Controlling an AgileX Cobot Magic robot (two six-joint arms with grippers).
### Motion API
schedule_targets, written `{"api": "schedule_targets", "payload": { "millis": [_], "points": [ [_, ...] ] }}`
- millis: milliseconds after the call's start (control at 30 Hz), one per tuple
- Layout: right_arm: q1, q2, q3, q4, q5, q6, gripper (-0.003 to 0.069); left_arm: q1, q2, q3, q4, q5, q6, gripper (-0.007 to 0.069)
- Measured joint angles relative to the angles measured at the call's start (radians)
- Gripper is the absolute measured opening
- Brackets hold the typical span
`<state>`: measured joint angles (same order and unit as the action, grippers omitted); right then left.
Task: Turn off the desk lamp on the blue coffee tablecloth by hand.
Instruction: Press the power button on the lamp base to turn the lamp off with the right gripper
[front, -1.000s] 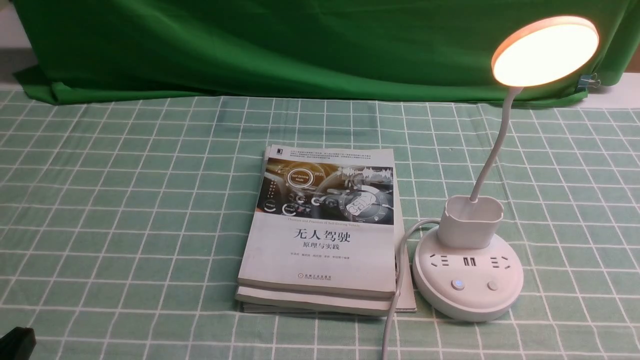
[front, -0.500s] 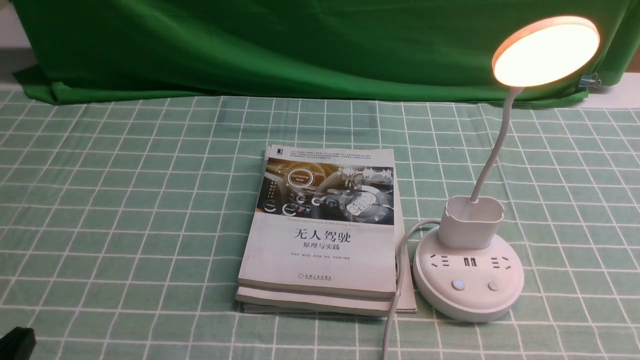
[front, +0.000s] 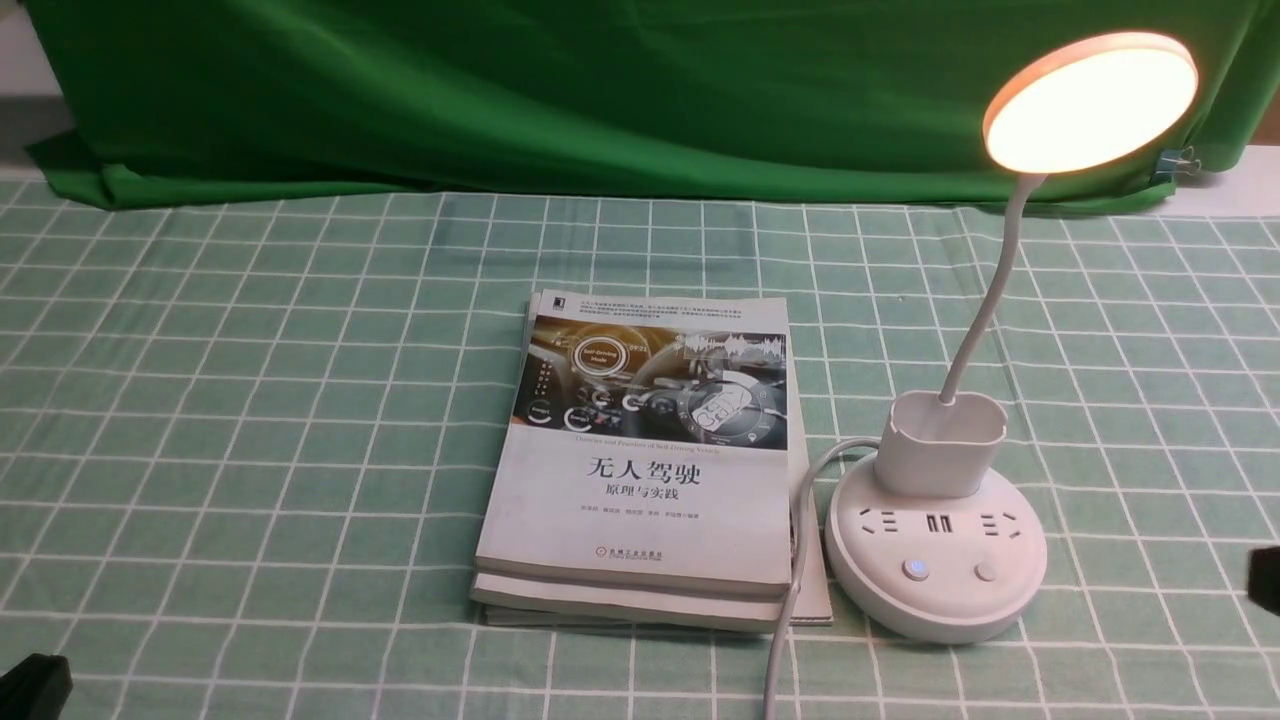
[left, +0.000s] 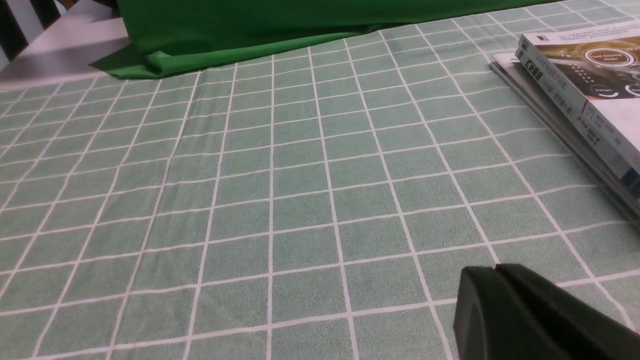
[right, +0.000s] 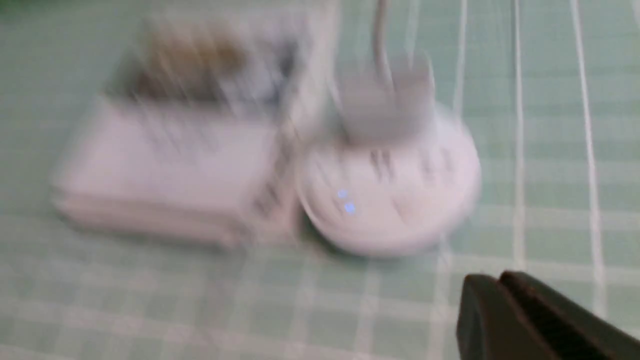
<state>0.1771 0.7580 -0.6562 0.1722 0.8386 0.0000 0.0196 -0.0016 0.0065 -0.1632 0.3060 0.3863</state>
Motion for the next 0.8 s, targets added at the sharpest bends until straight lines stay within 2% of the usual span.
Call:
{"api": "schedule_targets", "payload": {
  "millis": [133, 367, 800],
  "points": [
    [0.014, 0.226, -0.104, -0.028, 0.043, -0.051, 0.004, 0.0, 0.0, 0.0, 0.0, 0.0, 0.0, 0.0],
    [0.125, 0.547, -0.211, -0.034, 0.025, -0.079, 0.004, 0.0, 0.0, 0.0, 0.0, 0.0, 0.0, 0.0],
    [0.135, 0.792, -0.237, -0.037, -0.112, -0.083, 0.004, 0.0, 0.0, 0.0, 0.0, 0.0, 0.0, 0.0]
  ]
}}
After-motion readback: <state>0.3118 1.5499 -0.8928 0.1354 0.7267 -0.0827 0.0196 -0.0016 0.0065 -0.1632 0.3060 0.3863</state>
